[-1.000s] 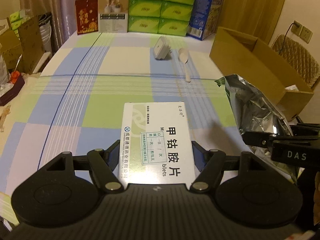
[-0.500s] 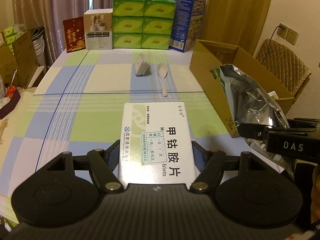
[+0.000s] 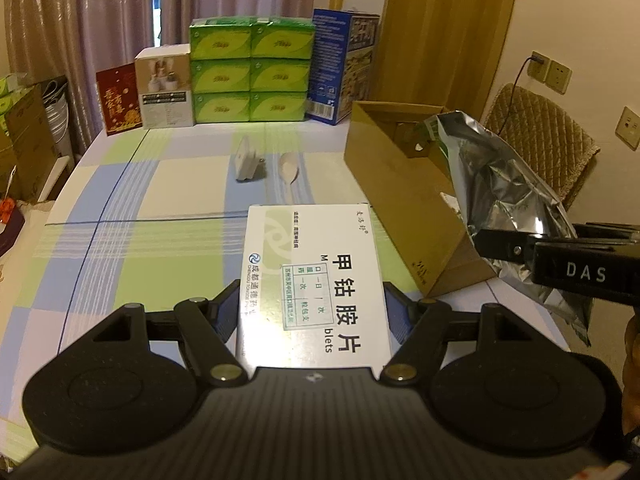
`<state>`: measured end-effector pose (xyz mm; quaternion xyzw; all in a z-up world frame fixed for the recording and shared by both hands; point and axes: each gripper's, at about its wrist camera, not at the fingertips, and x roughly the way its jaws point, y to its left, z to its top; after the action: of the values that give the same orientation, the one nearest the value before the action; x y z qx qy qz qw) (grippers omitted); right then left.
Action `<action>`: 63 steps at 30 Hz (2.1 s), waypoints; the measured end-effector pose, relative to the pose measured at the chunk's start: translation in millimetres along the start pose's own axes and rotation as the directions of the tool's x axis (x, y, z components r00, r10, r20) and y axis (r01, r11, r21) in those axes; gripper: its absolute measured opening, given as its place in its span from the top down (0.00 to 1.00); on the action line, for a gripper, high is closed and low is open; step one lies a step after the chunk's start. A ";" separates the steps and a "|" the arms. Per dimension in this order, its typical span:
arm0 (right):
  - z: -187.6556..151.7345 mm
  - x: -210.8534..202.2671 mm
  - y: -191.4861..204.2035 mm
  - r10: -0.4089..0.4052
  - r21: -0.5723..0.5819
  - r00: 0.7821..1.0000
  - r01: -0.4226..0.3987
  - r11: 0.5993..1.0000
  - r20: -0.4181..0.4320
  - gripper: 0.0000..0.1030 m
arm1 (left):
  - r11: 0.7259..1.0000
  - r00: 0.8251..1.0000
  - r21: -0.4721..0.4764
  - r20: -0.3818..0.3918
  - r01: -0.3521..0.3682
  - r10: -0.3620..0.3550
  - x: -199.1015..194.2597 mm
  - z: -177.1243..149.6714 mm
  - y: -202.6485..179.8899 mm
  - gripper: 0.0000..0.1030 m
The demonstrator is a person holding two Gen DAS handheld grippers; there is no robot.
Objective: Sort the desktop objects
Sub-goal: 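Carry the medicine box and foil bag over the cardboard box with both grippers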
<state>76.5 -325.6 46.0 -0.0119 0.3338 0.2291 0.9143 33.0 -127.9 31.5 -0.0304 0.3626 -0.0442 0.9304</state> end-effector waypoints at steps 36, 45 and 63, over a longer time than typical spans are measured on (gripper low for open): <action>39.4 -17.3 -129.6 -0.165 0.072 0.985 0.161 0.984 0.054 0.62 | 0.977 0.990 0.159 0.000 0.140 -0.142 52.5 67.0 -121.4 0.35; 49.2 -4.5 -149.9 -0.178 0.078 0.983 0.174 0.982 0.042 0.62 | 0.973 0.986 0.166 -0.011 0.163 -0.164 75.7 83.1 -134.4 0.35; 81.9 40.1 -178.1 -0.178 0.098 0.984 0.176 0.979 0.006 0.62 | 0.964 0.979 0.172 -0.034 0.203 -0.200 124.6 115.2 -154.9 0.35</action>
<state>229.0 -454.2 61.6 0.0045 0.3356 0.1304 0.9329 193.1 -292.2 46.2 0.0151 0.3601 -0.1706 0.9171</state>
